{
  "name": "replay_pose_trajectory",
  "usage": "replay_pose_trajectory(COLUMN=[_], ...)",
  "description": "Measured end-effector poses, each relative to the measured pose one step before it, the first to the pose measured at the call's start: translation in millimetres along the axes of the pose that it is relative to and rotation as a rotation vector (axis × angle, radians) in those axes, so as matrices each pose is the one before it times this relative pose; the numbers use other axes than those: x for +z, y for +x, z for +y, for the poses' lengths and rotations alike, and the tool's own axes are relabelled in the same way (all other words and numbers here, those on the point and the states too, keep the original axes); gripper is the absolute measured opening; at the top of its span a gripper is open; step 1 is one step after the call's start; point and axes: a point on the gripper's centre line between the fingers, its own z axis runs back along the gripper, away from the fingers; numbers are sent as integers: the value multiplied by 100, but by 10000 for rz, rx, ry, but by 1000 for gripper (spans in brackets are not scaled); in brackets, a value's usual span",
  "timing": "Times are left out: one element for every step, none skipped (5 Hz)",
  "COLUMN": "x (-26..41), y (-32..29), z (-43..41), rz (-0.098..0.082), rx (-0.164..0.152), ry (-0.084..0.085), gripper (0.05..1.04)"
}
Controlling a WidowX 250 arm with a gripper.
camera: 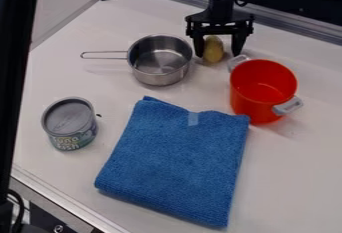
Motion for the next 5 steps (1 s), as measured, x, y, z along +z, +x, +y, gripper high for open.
replay_pose_trajectory(x=[1439, 1975, 2462, 2338, 1489], y=[450, 157, 202, -442, -864], z=[-102, 229, -66, 511, 1546], rz=[-294, 94, -519, -78, 130], rx=[243, 487, 75, -163, -344], ry=[-139, -247, -433, -339, 23], gripper=[999, 999, 999, 999, 999])
